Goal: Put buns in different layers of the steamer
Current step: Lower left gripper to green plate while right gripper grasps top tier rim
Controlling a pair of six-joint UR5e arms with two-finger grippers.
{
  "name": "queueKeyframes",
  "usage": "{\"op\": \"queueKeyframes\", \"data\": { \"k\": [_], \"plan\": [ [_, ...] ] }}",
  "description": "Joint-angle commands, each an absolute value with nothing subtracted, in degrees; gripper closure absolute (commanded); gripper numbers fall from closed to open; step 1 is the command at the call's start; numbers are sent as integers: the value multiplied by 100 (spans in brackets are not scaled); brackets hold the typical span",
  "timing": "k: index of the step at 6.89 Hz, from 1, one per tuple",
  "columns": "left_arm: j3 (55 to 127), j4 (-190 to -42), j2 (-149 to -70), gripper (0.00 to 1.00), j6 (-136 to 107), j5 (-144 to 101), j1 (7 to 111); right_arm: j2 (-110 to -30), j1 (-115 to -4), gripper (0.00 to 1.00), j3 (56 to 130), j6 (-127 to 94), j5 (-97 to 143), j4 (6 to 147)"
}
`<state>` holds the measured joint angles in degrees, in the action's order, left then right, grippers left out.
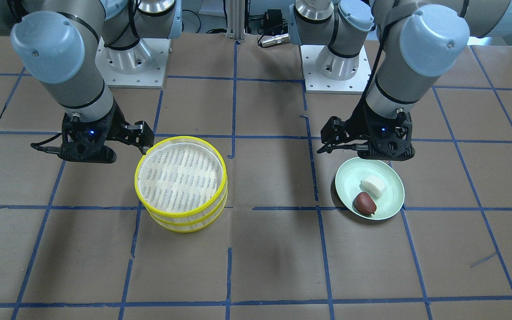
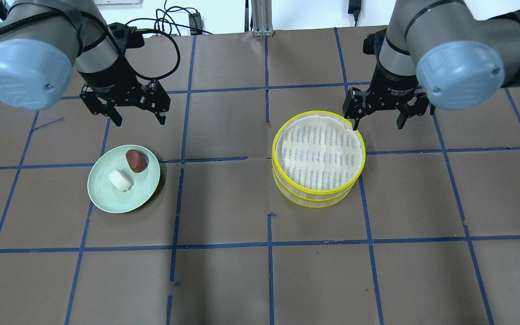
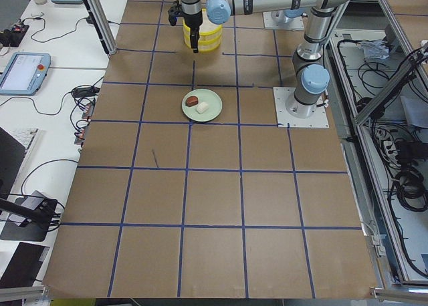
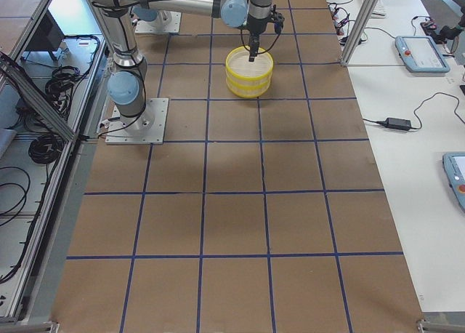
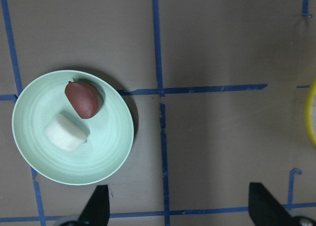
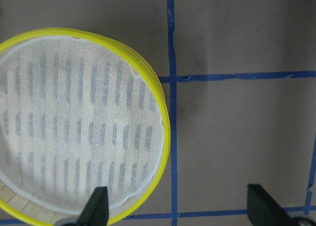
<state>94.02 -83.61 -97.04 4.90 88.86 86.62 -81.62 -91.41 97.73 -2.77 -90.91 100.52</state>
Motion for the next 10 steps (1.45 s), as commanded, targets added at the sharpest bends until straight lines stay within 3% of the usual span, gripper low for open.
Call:
{"op": "queueKeyframes", "data": {
  "k": [1, 2, 3, 5, 6, 7, 10],
  "plan": [
    [9912, -7965, -9825, 2, 992, 8894, 8131, -7815, -9141, 1, 10273, -264, -9105, 10895],
    [10097, -7667, -9878, 2, 1037, 8903, 8104, -7718, -9141, 11, 10370, -264, -9097, 10959],
    [10168, -7568, -9922, 2, 1055, 8903, 8104, -7656, -9141, 33, 10380, -264, -9097, 10986],
    [10169, -7559, -9958, 2, 1072, 8912, 8095, -7551, -9141, 65, 10406, -255, -9105, 11013],
    [10160, -7559, -9958, 2, 1072, 8912, 8095, -7524, -9141, 71, 10406, -255, -9105, 11030],
    [10169, -7550, -9975, 2, 1081, 8912, 8095, -7532, -9141, 87, 10380, -246, -9105, 11030],
    [10274, -7097, -10387, 7, 1081, 9131, 8086, -7847, -9123, 89, 10223, -194, -9106, 10881]
  ]
}}
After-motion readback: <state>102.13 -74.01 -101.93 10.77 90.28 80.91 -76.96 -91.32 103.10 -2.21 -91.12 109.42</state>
